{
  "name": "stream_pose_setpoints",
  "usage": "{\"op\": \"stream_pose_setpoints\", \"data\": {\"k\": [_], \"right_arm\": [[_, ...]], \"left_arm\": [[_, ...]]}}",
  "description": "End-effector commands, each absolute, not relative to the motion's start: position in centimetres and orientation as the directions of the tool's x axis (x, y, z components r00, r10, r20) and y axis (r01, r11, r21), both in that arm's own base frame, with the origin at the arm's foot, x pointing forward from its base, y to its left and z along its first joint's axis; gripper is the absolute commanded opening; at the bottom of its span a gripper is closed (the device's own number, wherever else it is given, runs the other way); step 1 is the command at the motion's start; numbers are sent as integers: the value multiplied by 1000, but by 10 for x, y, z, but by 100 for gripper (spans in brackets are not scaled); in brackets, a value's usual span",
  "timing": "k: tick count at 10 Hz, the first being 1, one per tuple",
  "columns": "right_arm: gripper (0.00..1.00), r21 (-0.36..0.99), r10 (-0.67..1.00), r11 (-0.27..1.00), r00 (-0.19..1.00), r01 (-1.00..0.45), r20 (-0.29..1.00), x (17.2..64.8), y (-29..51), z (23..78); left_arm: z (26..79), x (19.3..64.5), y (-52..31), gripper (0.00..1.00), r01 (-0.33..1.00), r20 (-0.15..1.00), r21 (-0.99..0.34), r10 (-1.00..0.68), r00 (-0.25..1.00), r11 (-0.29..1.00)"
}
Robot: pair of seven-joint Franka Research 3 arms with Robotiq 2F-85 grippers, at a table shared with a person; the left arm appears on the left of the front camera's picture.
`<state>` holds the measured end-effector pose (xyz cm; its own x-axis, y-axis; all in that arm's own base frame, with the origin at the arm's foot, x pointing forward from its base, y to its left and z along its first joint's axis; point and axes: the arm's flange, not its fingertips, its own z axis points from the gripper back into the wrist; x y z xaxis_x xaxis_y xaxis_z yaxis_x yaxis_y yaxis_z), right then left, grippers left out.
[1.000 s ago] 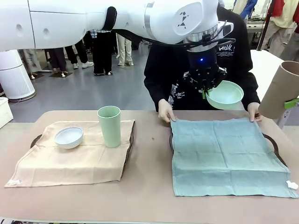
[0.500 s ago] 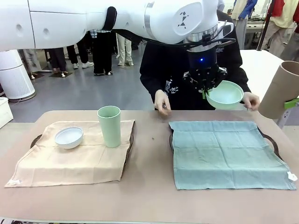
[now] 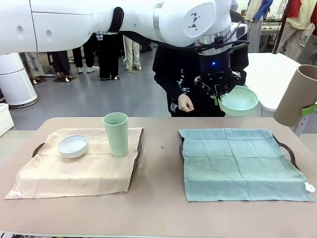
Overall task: Set up a tray with a mat and arrange the tableware.
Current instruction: Place the Picnic Bowl and Reusable plastic cup back onto the Handle tray in front of the human's position.
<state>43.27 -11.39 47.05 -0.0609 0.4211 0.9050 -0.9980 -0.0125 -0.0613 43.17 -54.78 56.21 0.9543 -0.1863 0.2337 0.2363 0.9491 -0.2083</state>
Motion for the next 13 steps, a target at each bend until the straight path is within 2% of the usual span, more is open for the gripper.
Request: {"op": "stream_pose_setpoints", "data": {"k": [1, 2, 4, 6, 8, 9, 12, 13], "right_arm": [[28, -71, 404, -21, -74, -997, 912, 436, -114, 473], [84, -61, 421, -12, -61, -998, 905, 433, -114, 471], [84, -7, 391, -136, -61, -991, 918, 464, -100, 422], [84, 69, 413, -200, -21, -977, 910, 477, -78, 373], [84, 81, 453, -181, -11, -980, 891, 488, -66, 353], [84, 81, 392, -182, 4, -980, 920, 470, -67, 357], [84, 96, 410, -189, 11, -977, 912, 479, -65, 343], [84, 57, 432, -144, -11, -988, 902, 483, -61, 338]], "left_arm": [[566, 432, -546, 0, 239, 233, -230, -185, 955, 943], [562, 432, -548, 4, 236, 234, -208, -186, 954, 949], [503, 462, -545, 4, 220, 124, -178, -200, 972, 959], [458, 474, -542, 4, 208, 87, -173, -196, 977, 963], [445, 484, -538, 4, 184, 65, -183, -175, 982, 966], [438, 478, -541, 4, 187, 86, -137, -176, 981, 973], [427, 482, -541, 4, 182, 73, -142, -173, 982, 973], [412, 483, -539, 4, 174, 43, -133, -170, 985, 976]]}}
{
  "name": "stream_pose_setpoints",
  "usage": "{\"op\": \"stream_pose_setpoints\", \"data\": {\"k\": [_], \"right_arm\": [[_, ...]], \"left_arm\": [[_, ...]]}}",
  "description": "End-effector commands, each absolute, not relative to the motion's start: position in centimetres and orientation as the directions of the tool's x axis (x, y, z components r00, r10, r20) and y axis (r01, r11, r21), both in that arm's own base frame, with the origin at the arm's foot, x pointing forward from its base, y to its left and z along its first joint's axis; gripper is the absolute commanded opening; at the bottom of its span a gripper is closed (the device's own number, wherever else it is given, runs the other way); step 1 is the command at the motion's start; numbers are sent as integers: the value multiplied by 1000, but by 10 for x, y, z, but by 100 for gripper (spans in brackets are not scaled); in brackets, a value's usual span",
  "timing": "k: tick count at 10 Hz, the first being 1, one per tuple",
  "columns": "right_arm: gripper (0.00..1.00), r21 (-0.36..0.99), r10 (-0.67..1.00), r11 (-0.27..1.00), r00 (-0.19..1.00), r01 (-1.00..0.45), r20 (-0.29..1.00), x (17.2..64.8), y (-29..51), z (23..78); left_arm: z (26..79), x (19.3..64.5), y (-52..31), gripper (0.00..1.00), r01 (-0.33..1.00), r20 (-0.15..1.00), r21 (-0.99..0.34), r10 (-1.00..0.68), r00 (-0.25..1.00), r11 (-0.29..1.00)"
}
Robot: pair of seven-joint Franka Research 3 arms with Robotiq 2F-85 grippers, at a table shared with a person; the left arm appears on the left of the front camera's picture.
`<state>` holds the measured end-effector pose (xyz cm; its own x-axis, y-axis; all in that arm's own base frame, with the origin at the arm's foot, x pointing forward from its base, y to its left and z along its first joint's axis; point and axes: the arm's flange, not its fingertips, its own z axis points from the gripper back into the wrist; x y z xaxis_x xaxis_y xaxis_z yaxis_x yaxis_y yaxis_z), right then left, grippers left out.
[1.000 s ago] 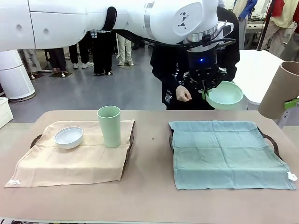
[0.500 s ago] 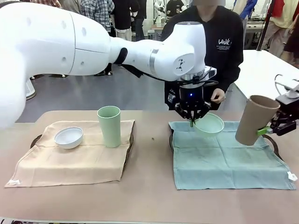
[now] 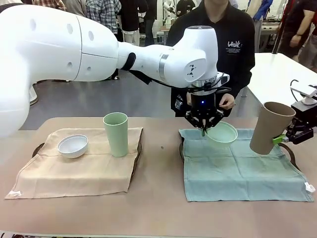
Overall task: Set up a tray with a mat and arrange the tableware.
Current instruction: Place the Picnic Bowl and Reusable plastic cup back onto the Handle tray in front of the human's position.
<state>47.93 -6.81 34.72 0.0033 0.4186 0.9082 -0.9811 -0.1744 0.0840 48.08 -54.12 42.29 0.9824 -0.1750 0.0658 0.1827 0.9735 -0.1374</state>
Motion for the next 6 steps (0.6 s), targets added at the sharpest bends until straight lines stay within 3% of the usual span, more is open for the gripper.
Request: {"op": "stream_pose_setpoints", "data": {"k": [1, 6], "right_arm": [[84, 35, 433, -129, -24, -991, 901, 485, -57, 333], [84, -2, 447, -161, -74, -987, 891, 497, -50, 308]], "left_arm": [[400, 482, -538, 4, 171, 20, -141, -170, 985, 975], [378, 494, -534, 4, 193, 23, -158, -192, 981, 968]]}}
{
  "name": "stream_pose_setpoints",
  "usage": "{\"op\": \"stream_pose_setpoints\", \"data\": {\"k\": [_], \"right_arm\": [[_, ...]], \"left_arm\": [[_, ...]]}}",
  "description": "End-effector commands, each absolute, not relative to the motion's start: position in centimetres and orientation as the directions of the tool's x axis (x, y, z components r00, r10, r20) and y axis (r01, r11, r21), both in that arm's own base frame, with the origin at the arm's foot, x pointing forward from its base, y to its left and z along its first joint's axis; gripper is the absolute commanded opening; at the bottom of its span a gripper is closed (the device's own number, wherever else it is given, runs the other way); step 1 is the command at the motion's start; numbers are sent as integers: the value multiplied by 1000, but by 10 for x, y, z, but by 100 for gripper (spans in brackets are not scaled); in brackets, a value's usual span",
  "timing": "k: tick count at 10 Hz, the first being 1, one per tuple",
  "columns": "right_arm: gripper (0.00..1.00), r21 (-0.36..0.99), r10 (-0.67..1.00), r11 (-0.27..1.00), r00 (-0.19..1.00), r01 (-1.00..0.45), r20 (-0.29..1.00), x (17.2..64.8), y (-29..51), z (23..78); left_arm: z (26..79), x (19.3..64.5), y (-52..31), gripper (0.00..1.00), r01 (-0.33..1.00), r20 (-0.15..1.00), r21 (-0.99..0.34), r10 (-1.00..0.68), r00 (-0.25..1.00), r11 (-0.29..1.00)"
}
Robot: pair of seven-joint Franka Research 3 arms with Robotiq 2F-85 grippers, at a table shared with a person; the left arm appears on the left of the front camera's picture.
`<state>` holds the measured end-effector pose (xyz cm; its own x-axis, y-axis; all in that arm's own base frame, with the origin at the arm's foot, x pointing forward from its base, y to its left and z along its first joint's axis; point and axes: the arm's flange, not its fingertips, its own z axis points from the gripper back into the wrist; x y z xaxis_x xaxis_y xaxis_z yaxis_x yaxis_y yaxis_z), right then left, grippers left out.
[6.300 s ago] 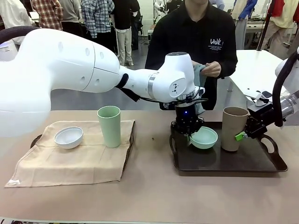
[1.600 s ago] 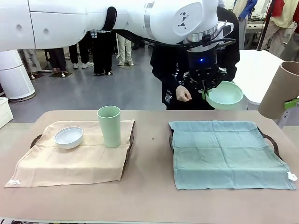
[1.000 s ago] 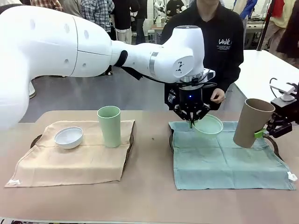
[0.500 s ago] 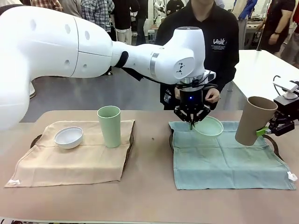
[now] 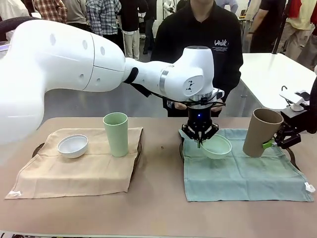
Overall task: Set up a tray with a mat and arrange the tableware.
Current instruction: Place the Picnic Bowl and Reusable plastic cup back onto the Handle tray in front of the human's position.
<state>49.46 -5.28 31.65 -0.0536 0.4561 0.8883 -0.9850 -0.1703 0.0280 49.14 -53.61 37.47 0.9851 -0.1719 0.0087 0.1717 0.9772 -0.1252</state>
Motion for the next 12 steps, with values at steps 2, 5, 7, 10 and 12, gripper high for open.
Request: {"op": "stream_pose_setpoints", "data": {"k": [2, 5, 7, 10, 12], "right_arm": [[84, 21, 457, -169, -59, -985, 887, 501, -51, 295], [84, 22, 460, -173, -62, -985, 886, 507, -54, 286], [84, 24, 464, -175, -61, -984, 883, 508, -55, 283], [100, 39, 466, -182, -51, -982, 883, 508, -57, 282], [100, 93, 514, -105, 25, -990, 858, 498, -60, 299]], "left_arm": [[378, 496, -535, 4, 211, 49, -166, -205, 978, 963], [370, 499, -537, 4, 220, 39, -159, -216, 976, 963], [362, 501, -539, 4, 223, 28, -153, -221, 975, 963], [359, 505, -543, 64, 218, 1, -163, -220, 975, 962], [371, 500, -541, 100, 223, 4, -194, -227, 974, 955]]}}
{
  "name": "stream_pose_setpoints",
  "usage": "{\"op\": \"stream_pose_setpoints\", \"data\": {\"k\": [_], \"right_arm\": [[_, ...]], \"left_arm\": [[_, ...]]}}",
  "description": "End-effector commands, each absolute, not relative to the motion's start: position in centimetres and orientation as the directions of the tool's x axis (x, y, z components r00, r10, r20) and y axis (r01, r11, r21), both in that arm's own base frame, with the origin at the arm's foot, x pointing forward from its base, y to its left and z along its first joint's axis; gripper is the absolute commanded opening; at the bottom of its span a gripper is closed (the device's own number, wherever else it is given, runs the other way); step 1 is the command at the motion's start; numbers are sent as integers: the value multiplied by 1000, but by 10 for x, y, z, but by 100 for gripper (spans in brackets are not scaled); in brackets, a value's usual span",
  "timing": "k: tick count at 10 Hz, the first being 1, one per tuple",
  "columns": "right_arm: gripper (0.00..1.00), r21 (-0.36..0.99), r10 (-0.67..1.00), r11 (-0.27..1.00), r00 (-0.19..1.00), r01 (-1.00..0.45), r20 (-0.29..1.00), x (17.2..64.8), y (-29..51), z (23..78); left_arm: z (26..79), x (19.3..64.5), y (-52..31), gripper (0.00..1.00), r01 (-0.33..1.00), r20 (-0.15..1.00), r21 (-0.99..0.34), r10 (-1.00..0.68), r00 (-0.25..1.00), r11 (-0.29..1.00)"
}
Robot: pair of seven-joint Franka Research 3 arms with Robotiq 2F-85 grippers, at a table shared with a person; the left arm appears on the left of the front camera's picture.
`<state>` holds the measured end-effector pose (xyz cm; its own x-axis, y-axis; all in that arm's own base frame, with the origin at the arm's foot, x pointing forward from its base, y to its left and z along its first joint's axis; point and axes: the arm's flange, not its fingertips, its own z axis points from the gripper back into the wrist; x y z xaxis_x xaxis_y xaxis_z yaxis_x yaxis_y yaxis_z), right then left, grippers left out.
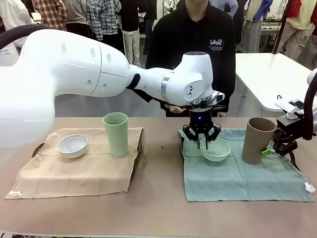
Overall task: Set up a tray with a mat and arrange the tableware.
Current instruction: Place the Picnic Bowl and Reusable plastic cup back onto the Handle tray in front of the human's position.
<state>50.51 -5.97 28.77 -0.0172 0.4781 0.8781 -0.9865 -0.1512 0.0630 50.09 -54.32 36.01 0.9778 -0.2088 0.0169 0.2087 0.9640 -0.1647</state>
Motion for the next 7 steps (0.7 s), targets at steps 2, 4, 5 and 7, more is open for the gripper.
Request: {"op": "stream_pose_setpoints", "data": {"k": [2, 4, 5, 7], "right_arm": [[100, 182, 606, 76, 190, -980, 773, 487, -72, 320], [100, 255, 616, 139, 286, -957, 734, 478, -89, 336], [100, 310, 619, 145, 330, -940, 713, 474, -95, 342], [100, 377, 646, 242, 438, -894, 625, 462, -97, 367]], "left_arm": [[386, 496, -537, 100, 223, 17, -202, -224, 974, 954], [400, 489, -528, 65, 224, 29, -247, -224, 974, 943], [407, 486, -523, 76, 222, 31, -288, -223, 974, 931], [428, 478, -510, 85, 218, 55, -315, -212, 976, 924]]}}
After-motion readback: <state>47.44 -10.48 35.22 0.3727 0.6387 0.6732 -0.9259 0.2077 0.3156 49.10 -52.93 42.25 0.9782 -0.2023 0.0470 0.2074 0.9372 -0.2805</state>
